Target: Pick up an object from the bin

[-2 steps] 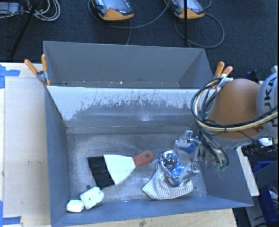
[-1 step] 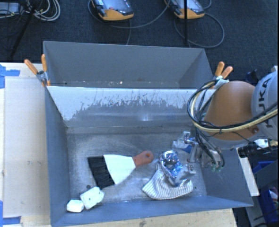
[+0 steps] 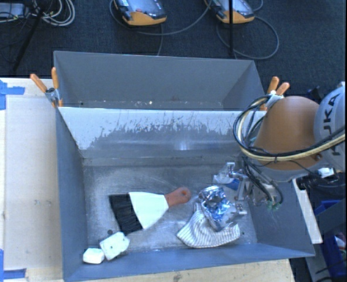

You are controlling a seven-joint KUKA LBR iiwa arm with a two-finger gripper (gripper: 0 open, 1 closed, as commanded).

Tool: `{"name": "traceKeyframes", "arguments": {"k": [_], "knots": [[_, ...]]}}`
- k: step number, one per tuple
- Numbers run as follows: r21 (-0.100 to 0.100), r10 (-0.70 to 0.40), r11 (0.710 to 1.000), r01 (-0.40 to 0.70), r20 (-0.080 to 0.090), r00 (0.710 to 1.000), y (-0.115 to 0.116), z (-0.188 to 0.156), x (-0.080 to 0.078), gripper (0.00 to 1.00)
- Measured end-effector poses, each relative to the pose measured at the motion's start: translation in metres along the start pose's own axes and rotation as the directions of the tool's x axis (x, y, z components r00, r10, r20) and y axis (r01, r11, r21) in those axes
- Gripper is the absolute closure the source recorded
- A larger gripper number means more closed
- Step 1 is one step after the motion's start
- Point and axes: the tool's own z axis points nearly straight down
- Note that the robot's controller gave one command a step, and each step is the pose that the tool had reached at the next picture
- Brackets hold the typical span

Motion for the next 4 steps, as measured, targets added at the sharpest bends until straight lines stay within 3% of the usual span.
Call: {"name": "traceKeyframes", "arguments": {"k": [1, 2, 3, 4], "knots": [[0.001, 0.067, 0.998, -0.067, 0.017, 0.998, 0.03, 0.07, 0.003, 1.0], [0.001, 0.066, 0.998, -0.066, 0.017, 0.998, 0.03, 0.07, 0.003, 1.0], [0.0, 0.139, 0.99, -0.139, 0.01, 0.99, 0.03, 0.034, 0.006, 1.0], [0.001, 0.113, 0.994, -0.113, 0.01, 0.994, 0.023, -0.025, 0.006, 1.0]]}}
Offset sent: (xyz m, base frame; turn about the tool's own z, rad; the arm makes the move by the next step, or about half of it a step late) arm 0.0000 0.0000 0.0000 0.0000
